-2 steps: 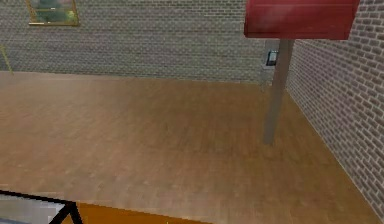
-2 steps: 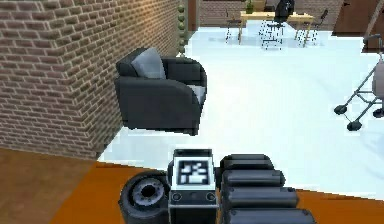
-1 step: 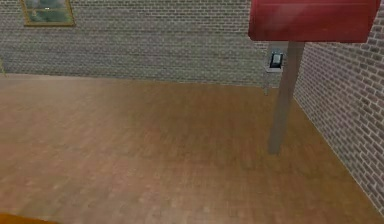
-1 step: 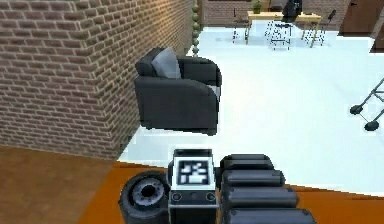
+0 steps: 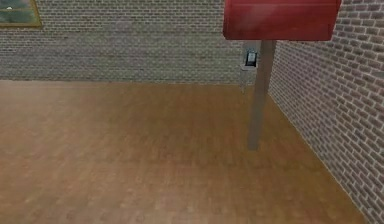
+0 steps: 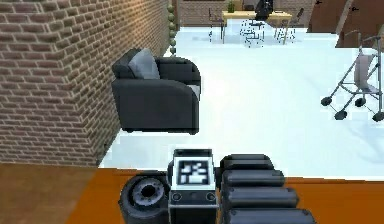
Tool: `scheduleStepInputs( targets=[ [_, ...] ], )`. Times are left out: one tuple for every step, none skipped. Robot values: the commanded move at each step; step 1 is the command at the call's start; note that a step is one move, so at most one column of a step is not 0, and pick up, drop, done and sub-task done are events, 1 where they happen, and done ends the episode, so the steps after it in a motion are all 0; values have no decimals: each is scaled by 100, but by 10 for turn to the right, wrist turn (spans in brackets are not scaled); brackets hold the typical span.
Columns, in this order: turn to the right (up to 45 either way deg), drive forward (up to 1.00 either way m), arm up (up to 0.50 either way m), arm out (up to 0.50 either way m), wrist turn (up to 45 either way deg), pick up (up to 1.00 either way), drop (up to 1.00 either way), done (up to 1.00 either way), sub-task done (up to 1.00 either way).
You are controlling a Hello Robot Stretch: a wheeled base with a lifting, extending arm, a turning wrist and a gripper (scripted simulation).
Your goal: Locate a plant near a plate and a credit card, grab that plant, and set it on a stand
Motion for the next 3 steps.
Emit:
scheduleStepInputs(
  targets=[
    [0,70,0,0,0,0,0,0,0],
    [-360,0,0,0,0,0,0,0,0],
    [0,45,0,0,0,0,0,0,0]
  ],
)
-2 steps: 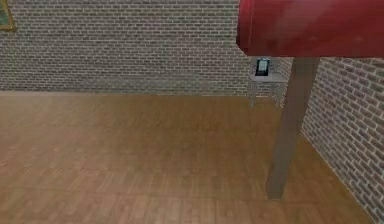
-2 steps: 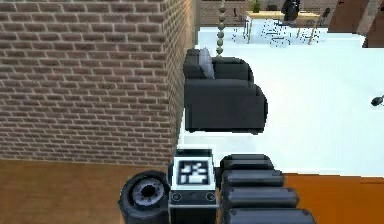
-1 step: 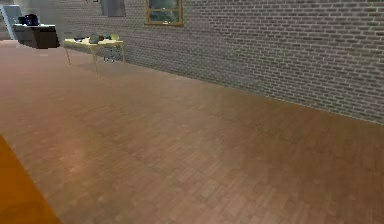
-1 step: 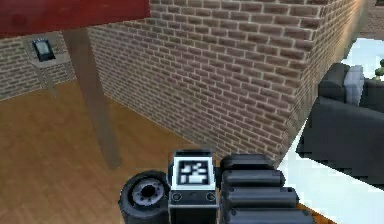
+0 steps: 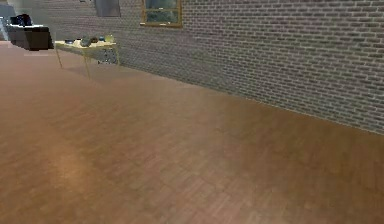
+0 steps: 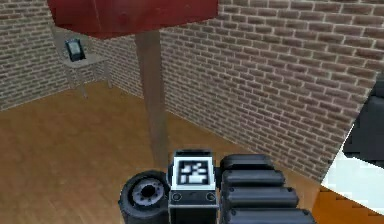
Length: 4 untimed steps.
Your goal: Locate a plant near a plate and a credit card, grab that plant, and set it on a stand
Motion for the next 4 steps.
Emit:
scheduleStepInputs(
  targets=[
    [-450,0,0,0,0,0,0,0,0],
    [-30,0,0,0,0,0,0,0,0],
    [0,95,0,0,0,0,0,0,0],
    [450,0,0,0,0,0,0,0,0]
  ],
)
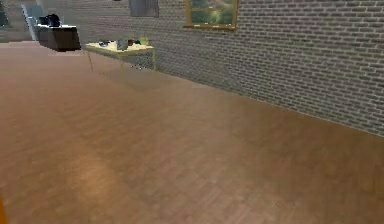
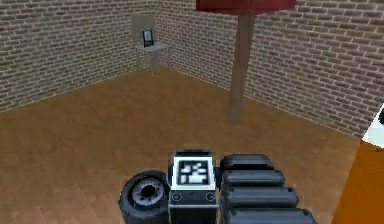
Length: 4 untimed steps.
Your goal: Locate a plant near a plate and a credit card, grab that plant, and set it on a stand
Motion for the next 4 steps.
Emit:
scheduleStepInputs(
  targets=[
    [450,0,0,0,0,0,0,0,0],
    [450,0,0,0,0,0,0,0,0],
    [420,0,0,0,0,0,0,0,0],
    [0,0,0,48,0,0,0,0,0]
  ],
)
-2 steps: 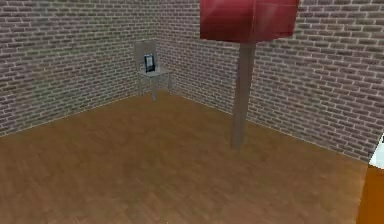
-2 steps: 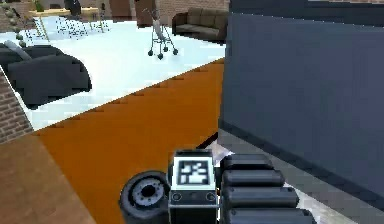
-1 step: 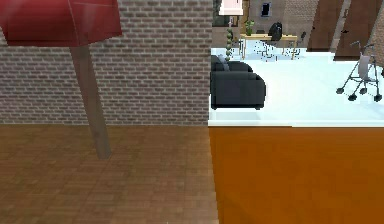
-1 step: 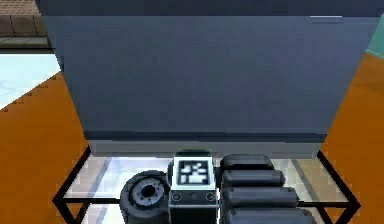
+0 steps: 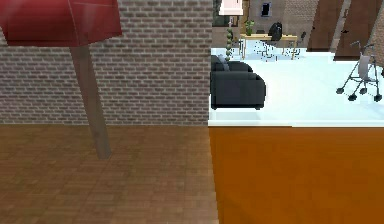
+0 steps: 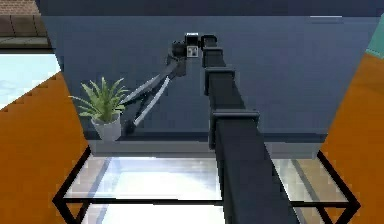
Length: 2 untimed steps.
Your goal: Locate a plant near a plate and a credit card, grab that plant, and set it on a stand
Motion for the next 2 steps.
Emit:
scheduleStepInputs(
  targets=[
    [0,0,0,0,450,0,0,0,0],
    [0,0,0,0,450,0,0,0,0]
  ],
)
